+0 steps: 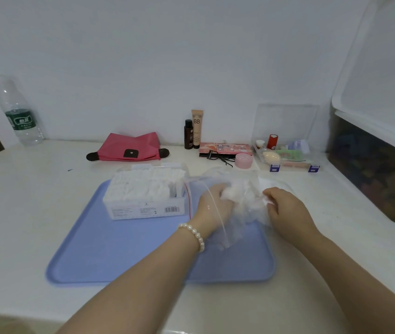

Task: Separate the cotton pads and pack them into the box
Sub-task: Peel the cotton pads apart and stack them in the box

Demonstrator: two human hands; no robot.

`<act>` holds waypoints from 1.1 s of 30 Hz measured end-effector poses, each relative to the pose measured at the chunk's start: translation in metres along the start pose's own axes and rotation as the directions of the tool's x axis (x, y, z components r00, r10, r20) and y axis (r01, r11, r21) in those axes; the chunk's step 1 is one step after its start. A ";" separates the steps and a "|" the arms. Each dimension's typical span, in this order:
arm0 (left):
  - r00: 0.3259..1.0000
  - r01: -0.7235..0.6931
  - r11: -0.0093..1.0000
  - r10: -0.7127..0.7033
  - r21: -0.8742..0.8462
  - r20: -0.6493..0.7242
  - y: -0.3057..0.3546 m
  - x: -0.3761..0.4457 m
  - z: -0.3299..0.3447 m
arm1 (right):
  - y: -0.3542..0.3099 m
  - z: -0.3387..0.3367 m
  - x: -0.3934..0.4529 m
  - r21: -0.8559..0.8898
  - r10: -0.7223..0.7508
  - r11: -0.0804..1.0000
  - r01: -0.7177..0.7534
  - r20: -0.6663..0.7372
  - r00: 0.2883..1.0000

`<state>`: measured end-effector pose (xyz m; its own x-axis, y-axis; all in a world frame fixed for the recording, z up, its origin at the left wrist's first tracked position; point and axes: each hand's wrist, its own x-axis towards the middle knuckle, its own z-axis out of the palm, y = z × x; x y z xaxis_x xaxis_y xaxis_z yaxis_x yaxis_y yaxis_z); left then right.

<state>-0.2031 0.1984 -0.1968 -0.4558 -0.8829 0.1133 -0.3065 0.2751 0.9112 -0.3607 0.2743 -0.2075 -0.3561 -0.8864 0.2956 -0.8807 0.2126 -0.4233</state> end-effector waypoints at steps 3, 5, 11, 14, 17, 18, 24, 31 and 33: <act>0.996 0.084 0.994 -0.086 -0.064 -0.034 0.002 0.003 -0.007 | 0.011 -0.003 0.008 -0.040 0.035 0.999 -0.035 -0.003 0.999; 0.988 0.151 0.957 -0.155 -0.249 0.002 0.005 0.002 -0.010 | 0.016 -0.008 0.013 -0.054 0.055 0.997 -0.055 -0.001 0.998; 0.948 0.317 0.760 -0.262 -0.567 0.180 0.012 -0.009 -0.034 | 0.016 -0.029 0.033 -0.065 0.186 0.981 -0.185 0.008 0.983; 0.939 0.344 0.688 -0.267 -0.638 0.218 0.014 -0.025 -0.059 | -0.009 -0.042 0.035 0.027 0.215 0.977 -0.213 -0.154 0.965; 0.940 0.338 0.643 -0.266 -0.688 0.214 0.014 -0.038 -0.087 | -0.048 -0.046 0.033 0.182 0.067 0.983 -0.025 -0.228 0.971; 0.944 0.325 0.634 -0.262 -0.702 0.200 0.014 -0.041 -0.096 | -0.062 -0.044 0.033 0.235 0.008 0.971 0.042 -0.207 0.978; 0.969 0.247 0.644 -0.185 -0.724 0.166 0.012 -0.046 -0.136 | -0.129 -0.027 0.027 0.505 -0.326 0.822 0.263 0.039 0.945; 0.971 0.226 0.659 -0.098 -0.718 0.216 0.003 -0.040 -0.144 | -0.129 -0.018 0.026 -0.333 -0.187 0.880 0.339 0.413 0.891; 0.977 0.195 0.675 -0.075 -0.712 0.198 0.000 -0.033 -0.142 | -0.127 -0.021 0.031 -0.158 -0.125 0.967 0.198 0.383 0.915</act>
<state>-0.0699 0.1734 -0.1440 -0.5878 -0.8082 -0.0356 0.2988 -0.2577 0.9189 -0.2668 0.2286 -0.1269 -0.0961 -0.9954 -0.0046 -0.9719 0.0948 -0.2156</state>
